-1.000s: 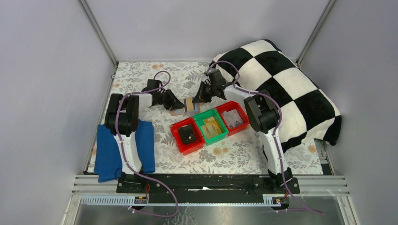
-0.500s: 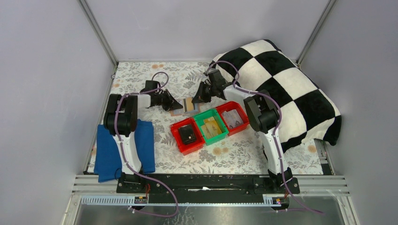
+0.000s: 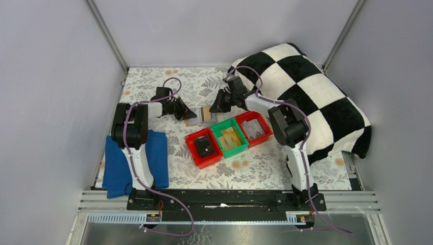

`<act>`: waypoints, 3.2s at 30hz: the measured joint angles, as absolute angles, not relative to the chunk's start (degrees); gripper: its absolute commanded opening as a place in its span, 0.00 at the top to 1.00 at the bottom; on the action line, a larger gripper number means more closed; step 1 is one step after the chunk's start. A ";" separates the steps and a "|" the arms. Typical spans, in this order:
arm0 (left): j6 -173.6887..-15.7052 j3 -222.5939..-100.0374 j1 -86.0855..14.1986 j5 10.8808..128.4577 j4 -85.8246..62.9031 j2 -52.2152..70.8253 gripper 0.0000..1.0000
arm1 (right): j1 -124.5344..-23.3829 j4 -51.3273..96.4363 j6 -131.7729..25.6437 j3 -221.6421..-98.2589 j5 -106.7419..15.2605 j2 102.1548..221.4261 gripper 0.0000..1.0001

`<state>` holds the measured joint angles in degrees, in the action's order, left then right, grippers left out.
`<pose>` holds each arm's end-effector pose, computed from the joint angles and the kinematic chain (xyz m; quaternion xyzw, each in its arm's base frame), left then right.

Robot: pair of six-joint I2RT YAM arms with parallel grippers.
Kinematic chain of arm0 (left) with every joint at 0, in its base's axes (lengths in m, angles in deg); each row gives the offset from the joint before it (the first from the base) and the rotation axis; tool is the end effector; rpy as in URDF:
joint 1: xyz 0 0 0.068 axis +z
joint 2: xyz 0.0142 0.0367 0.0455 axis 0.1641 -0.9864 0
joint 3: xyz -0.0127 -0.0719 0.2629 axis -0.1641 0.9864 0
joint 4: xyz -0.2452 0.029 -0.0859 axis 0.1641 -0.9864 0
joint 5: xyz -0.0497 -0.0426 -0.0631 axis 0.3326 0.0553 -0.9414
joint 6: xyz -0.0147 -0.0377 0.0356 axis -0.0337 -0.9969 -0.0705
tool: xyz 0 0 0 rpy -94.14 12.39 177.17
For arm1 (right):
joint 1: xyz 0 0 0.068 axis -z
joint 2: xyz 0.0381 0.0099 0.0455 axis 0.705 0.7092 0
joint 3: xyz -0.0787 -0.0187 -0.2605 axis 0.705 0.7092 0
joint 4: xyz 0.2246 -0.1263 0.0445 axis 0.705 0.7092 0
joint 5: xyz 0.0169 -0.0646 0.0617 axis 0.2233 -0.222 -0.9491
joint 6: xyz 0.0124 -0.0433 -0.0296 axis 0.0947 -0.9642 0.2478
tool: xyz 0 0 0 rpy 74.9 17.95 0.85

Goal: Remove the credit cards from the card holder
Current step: Remove the credit card from the card holder.

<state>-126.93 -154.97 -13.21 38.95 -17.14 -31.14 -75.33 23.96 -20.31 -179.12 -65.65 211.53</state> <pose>0.3966 -0.0485 0.1201 -0.2087 0.8771 -0.4088 0.1415 0.4304 0.2727 0.1527 -0.0350 0.8785 0.4196 0.2257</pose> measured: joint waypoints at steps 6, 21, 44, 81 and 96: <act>-126.67 -154.97 -13.21 38.93 -17.16 -31.14 1.00 | -75.92 19.61 -19.43 -174.40 -64.47 207.93 0.79; -126.65 -154.97 -13.21 38.93 -17.20 -31.14 1.00 | -76.88 19.50 -19.67 -174.44 -62.55 207.88 0.69; -126.67 -154.97 -13.21 38.90 -17.31 -31.14 1.00 | -76.88 20.09 -19.96 -174.99 -61.80 209.57 0.68; -127.32 -154.14 -13.74 35.56 -14.32 -30.49 0.58 | -77.26 19.92 -19.76 -177.79 -64.60 212.12 0.68; -128.72 -153.83 -14.53 33.44 -10.97 -31.64 0.47 | -77.30 19.74 -19.26 -177.79 -64.80 212.15 0.68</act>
